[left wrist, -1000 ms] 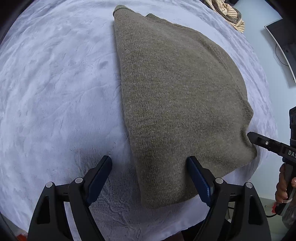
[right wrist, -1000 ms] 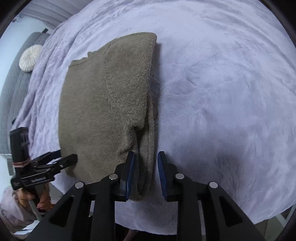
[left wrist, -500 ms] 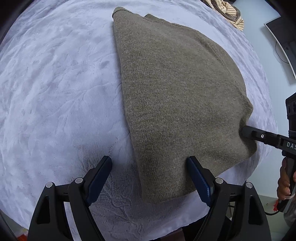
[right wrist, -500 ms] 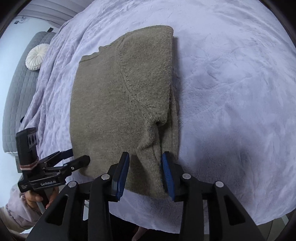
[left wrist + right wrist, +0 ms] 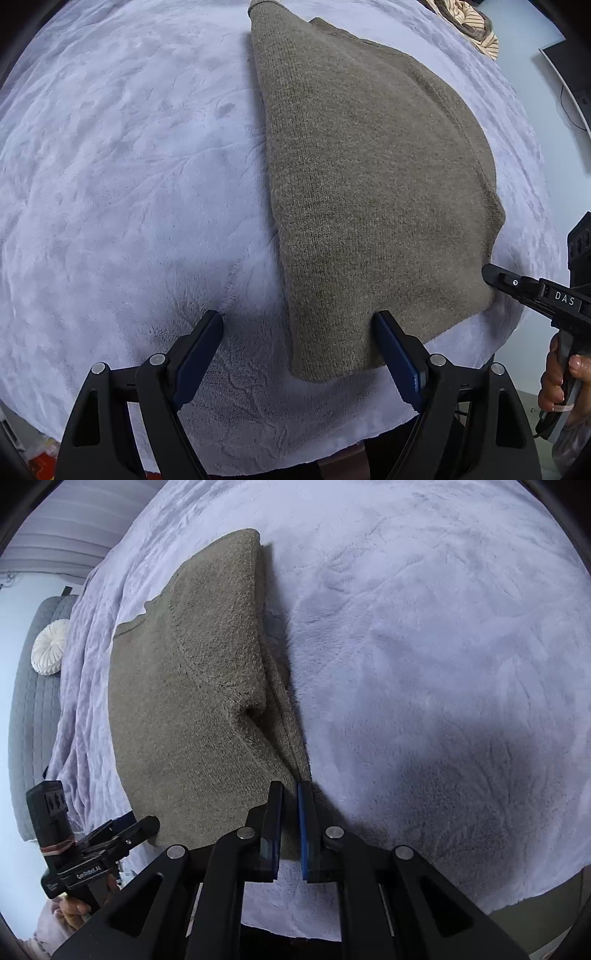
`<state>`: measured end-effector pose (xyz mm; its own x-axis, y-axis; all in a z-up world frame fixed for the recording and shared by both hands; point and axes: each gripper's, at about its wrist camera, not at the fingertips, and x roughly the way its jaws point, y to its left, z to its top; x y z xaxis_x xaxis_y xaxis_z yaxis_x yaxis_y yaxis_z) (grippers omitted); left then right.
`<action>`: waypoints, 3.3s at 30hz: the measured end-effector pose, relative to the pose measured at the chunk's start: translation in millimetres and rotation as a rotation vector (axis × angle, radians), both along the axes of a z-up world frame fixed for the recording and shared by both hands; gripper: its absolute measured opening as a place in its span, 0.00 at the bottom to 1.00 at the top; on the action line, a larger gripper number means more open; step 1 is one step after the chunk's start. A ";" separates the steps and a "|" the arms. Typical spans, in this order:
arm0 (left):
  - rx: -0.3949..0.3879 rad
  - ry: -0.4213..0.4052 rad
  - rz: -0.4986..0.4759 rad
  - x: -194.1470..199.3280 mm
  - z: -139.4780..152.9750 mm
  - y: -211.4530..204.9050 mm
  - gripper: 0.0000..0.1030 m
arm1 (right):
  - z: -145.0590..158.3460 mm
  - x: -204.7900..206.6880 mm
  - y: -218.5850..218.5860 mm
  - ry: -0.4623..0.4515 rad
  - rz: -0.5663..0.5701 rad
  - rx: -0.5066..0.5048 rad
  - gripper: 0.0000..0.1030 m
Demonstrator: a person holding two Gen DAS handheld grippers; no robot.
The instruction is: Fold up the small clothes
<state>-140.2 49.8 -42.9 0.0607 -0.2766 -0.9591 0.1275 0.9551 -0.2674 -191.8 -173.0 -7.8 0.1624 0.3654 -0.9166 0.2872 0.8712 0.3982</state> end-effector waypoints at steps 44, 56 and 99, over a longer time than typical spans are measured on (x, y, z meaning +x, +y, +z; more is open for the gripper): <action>0.087 -0.130 0.103 4.8 119.3 -17.4 1.00 | 128.4 36.7 76.2 -0.050 0.222 -0.253 0.57; 0.169 -0.128 0.145 13.0 123.3 -32.3 1.00 | 129.2 51.3 73.2 -0.079 0.237 -0.319 0.93; 0.271 -0.157 0.110 23.5 131.7 -35.8 1.00 | 126.6 64.2 73.7 -0.022 0.231 -0.389 0.93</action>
